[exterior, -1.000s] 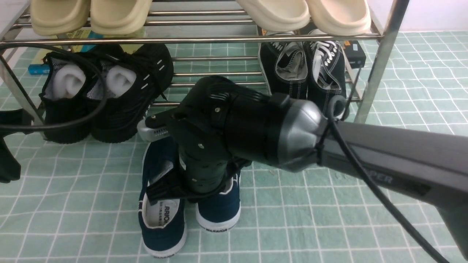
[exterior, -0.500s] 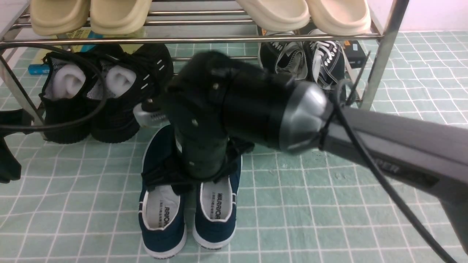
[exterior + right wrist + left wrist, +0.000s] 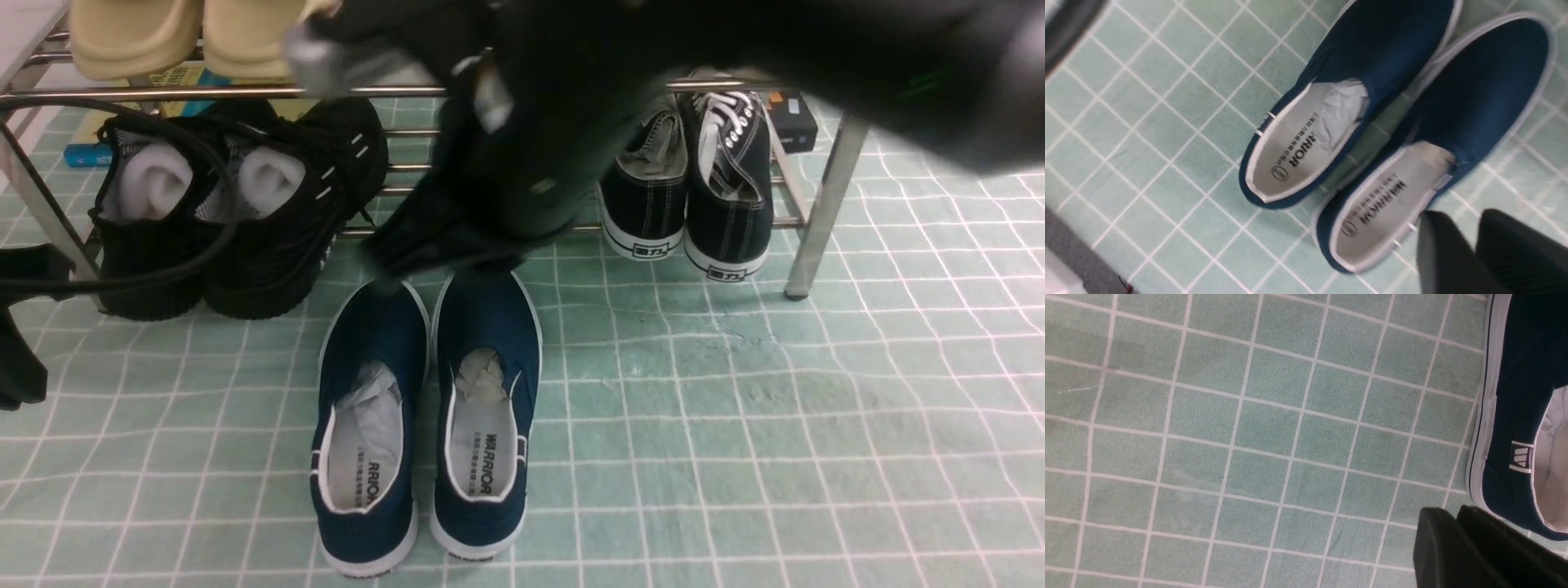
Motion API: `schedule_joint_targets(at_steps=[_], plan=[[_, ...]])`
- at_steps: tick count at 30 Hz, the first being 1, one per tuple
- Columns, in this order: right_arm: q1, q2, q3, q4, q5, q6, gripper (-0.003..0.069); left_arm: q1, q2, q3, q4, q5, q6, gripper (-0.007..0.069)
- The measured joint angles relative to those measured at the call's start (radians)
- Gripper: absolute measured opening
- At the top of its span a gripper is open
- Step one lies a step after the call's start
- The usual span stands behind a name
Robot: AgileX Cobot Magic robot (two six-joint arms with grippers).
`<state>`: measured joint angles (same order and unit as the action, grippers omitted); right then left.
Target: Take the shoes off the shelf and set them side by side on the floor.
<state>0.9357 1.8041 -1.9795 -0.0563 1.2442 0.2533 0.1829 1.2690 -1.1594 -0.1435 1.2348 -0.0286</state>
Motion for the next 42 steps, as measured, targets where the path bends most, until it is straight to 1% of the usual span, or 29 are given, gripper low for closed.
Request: schedule_joint_targets(at_steps=[1, 2, 3, 4, 7, 8, 9, 10, 14, 15, 16, 17, 18, 19, 20, 22, 25, 37, 42], plan=[[-0.014, -0.091, 0.058, -0.002, 0.0, -0.006, 0.0027, 0.0, 0.0, 0.0, -0.001, 0.0, 0.0, 0.0085], [-0.019, -0.14, 0.105, -0.003, 0.002, -0.006, 0.0003, 0.0, 0.0, 0.0, -0.001, 0.0, 0.0, 0.0086], [-0.023, -0.191, 0.135, -0.003, 0.002, -0.007, -0.0008, 0.0, 0.0, 0.0, -0.001, 0.0, 0.0, 0.0086], [-0.027, -0.286, 0.222, -0.008, 0.003, -0.008, -0.0014, 0.0, 0.0, 0.0, -0.001, 0.0, 0.0, 0.0086], [-0.027, -0.492, 0.384, -0.017, 0.003, -0.009, -0.0015, 0.0, 0.0, 0.0, -0.002, 0.001, 0.0, 0.0089], [-0.027, -0.523, 0.413, -0.018, 0.0, -0.009, -0.0015, 0.0, 0.0, 0.0, -0.002, 0.001, 0.0, 0.0089], [-0.027, -0.669, 0.555, -0.018, -0.045, -0.009, -0.0015, 0.0, 0.0, 0.0, -0.002, 0.001, 0.0, 0.0089], [-0.027, -0.736, 0.624, -0.018, -0.09, -0.009, -0.0015, 0.0, 0.0, 0.0, -0.002, 0.001, 0.0, 0.0089], [-0.027, -1.031, 0.991, -0.009, -0.447, -0.009, -0.0015, 0.0, 0.0, 0.0, -0.002, -0.007, 0.0, 0.009], [-0.027, -1.08, 1.08, -0.008, -0.515, -0.016, -0.0015, 0.0, 0.0, 0.0, -0.001, -0.008, 0.0, 0.0091], [-0.027, -1.101, 1.097, -0.007, -0.53, -0.019, -0.0015, 0.0, 0.0, 0.0, -0.001, -0.009, 0.0, 0.0091], [-0.027, -1.169, 1.215, -0.005, -0.631, -0.037, -0.0015, 0.0, 0.0, 0.0, -0.001, -0.009, 0.0, 0.0092], [-0.027, -1.202, 1.285, -0.003, -0.694, -0.053, -0.0015, 0.0, 0.0, 0.0, -0.001, -0.01, 0.0, 0.0093], [-0.027, -1.217, 1.332, -0.002, -0.723, -0.068, -0.0015, 0.0, 0.0, 0.0, -0.001, -0.01, 0.0, 0.0094], [-0.027, -1.223, 1.34, -0.002, -0.73, -0.072, -0.0015, 0.0, 0.0, 0.0, -0.001, -0.011, 0.0, 0.0094], [-0.027, -1.246, 1.41, -0.002, -0.798, -0.114, -0.0015, 0.0, 0.0, 0.0, 0.002, -0.017, 0.0, 0.0096], [-0.027, -1.25, 1.433, -0.002, -0.821, -0.134, -0.0015, 0.0, 0.0, 0.0, 0.013, -0.018, 0.0, 0.0097], [-0.027, -1.251, 1.434, -0.002, -0.796, -0.137, -0.0008, 0.0, 0.0, 0.0, 0.08, -0.001, 0.0, 0.0106], [-0.027, -1.251, 1.434, -0.002, -0.795, -0.137, -0.0003, 0.0, 0.0, 0.0, 0.086, -0.001, 0.0, 0.0113]])
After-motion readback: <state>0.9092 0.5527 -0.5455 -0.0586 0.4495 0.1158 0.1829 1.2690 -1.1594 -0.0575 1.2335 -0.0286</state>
